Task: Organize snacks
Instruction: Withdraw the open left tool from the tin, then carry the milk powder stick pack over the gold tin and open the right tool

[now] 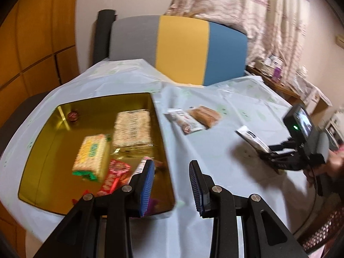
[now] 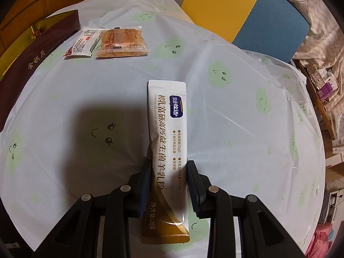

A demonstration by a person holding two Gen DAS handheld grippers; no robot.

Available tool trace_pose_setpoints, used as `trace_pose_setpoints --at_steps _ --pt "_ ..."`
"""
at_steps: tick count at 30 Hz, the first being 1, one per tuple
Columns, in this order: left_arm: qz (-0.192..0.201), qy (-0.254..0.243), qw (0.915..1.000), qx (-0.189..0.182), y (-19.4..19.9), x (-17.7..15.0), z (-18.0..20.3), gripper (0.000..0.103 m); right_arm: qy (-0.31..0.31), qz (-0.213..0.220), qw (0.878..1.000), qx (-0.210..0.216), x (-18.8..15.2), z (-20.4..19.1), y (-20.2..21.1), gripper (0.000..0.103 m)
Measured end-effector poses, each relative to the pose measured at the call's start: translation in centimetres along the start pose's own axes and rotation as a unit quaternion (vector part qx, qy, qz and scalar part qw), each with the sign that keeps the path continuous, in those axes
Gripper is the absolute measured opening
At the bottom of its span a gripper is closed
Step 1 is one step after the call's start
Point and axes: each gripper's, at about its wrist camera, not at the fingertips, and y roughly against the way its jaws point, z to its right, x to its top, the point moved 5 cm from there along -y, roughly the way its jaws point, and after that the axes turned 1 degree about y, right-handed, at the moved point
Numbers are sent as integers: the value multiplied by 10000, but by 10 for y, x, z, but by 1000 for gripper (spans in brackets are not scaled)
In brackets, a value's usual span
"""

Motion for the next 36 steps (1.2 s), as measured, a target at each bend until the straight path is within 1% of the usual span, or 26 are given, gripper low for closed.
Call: trace_pose_setpoints --at_steps 5,6,8,10,12,16,19,21,23,25,30,33,36 --pt "-76 -409 9982 -425 -3 -9 33 34 18 2 10000 -34 0 -1 0 32" --pt "-91 -544 9969 -556 -4 -12 43 34 28 4 10000 -44 0 -1 0 32" --pt "-128 -794 9943 -693 -7 -21 59 34 27 -2 10000 -40 0 -1 0 31" --pt "-233 -1070 9903 -857 -15 -35 76 34 -10 -7 10000 -15 0 -1 1 31" --pt "-415 -1221 9869 -973 -25 -49 88 34 -38 -13 10000 6 0 -1 0 31" --pt "-687 -1378 9824 -1062 -41 -73 99 34 -103 -27 9999 58 1 3 1 30" --pt "-748 -1460 9808 -1054 -46 -86 101 34 -162 -41 9998 124 3 5 0 29" --pt "-589 -1452 9815 -1101 -46 -90 100 34 -226 -52 9995 193 4 9 0 28" --pt "-540 -1392 9822 -1139 -44 -91 98 34 -319 -63 9991 280 5 11 0 27" --pt "-484 -1356 9825 -1183 -44 -92 97 35 -436 -55 9980 456 7 14 0 26" --pt "-336 -1228 9834 -1294 -45 -94 94 35 -738 213 9894 1228 20 11 21 26" --pt "-254 -1210 9836 -1313 -44 -95 94 35 -547 287 9862 1537 32 -4 38 26" --pt "-227 -1181 9837 -1338 -44 -95 93 36 -118 426 9827 1801 54 -35 63 26"
